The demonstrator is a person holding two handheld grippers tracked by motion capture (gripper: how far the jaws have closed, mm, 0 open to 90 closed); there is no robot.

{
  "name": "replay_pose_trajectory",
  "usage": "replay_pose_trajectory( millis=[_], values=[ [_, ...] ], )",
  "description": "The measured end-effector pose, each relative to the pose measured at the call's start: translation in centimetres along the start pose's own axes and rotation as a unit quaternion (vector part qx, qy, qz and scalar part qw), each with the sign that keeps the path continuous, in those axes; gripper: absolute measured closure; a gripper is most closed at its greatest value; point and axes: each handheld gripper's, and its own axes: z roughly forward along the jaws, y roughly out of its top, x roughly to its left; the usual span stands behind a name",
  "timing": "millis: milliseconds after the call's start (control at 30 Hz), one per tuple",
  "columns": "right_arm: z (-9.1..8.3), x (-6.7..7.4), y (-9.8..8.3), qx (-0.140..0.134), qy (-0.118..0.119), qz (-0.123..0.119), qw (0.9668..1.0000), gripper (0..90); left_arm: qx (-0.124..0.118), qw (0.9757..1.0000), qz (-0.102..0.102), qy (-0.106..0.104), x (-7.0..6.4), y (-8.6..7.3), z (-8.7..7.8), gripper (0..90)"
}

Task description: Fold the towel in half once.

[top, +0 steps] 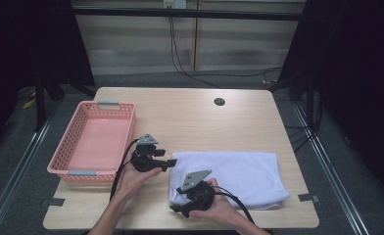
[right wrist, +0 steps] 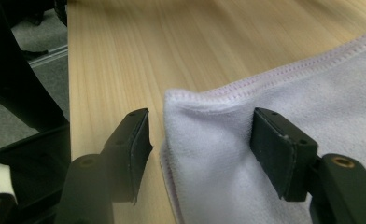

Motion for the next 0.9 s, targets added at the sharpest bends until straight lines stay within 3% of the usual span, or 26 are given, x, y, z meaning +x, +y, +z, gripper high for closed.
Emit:
replay_pose_trajectory(
  millis=[267,400,467,600,733,900],
  values=[
    [0.1,0.6,-0.1,0.005,-0.012,-0.024,0.9996,35.9,0.004,0.9999,-0.009,0.006,0.6,0.3,0.4,31.0],
    [0.2,1.1,-0.2,0.006,-0.029,-0.050,0.9983,35.0,0.000,0.9999,-0.012,0.011,1.1,0.6,0.9,30.9],
    [0.3,1.4,-0.3,0.008,-0.043,-0.062,0.9971,35.6,0.010,0.9996,-0.019,0.016,1.4,0.6,1.2,30.9],
    [0.4,1.7,-0.2,0.009,-0.055,-0.051,0.9971,38.2,0.013,0.9996,-0.016,0.020,1.6,0.9,1.4,30.7],
    [0.1,1.2,-0.3,0.001,-0.076,-0.037,0.9964,61.1,0.015,0.9996,-0.018,0.018,1.7,1.1,2.2,30.3],
    [0.0,1.0,-0.2,0.001,-0.084,-0.027,0.9961,67.7,0.039,0.9990,-0.012,0.018,1.6,0.7,3.4,28.7]
  ],
)
